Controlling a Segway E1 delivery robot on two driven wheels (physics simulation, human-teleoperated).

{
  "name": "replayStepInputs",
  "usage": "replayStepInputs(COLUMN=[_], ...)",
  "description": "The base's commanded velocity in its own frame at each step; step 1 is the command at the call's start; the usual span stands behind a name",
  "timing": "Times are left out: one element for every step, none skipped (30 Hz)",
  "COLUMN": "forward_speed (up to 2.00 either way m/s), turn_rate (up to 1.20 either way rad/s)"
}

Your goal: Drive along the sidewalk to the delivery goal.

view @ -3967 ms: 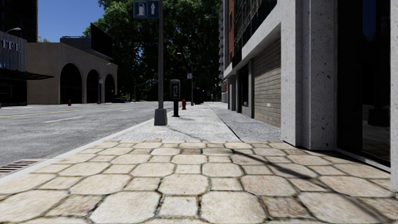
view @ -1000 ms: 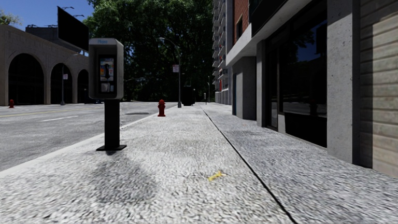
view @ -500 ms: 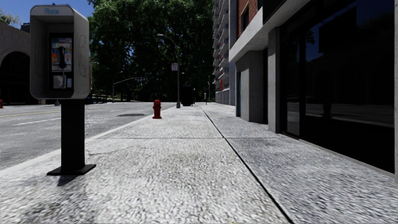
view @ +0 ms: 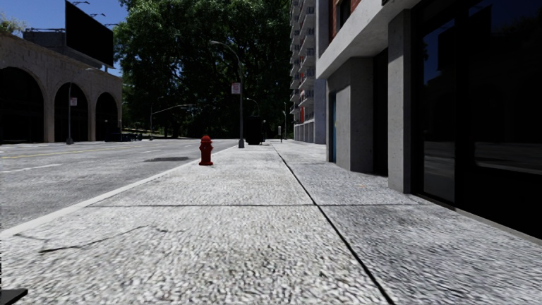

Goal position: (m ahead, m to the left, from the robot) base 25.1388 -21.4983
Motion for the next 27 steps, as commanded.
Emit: replayStepInputs(forward_speed=[2.00,2.00,2.00,2.00,2.00,2.00,2.00,2.00,2.00,2.00,2.00,2.00,2.00,2.00,2.00,2.00,2.00,2.00,2.00,2.00,2.00,2.00,2.00,2.00,2.00,2.00,2.00], turn_rate=[0.00,0.00,0.00,0.00,0.00,0.00,0.00,0.00,0.00,0.00,0.00,0.00,0.00,0.00,0.00,0.00,0.00,0.00,0.00,0.00,0.00,0.00,0.00,0.00,0.00,0.00,0.00])
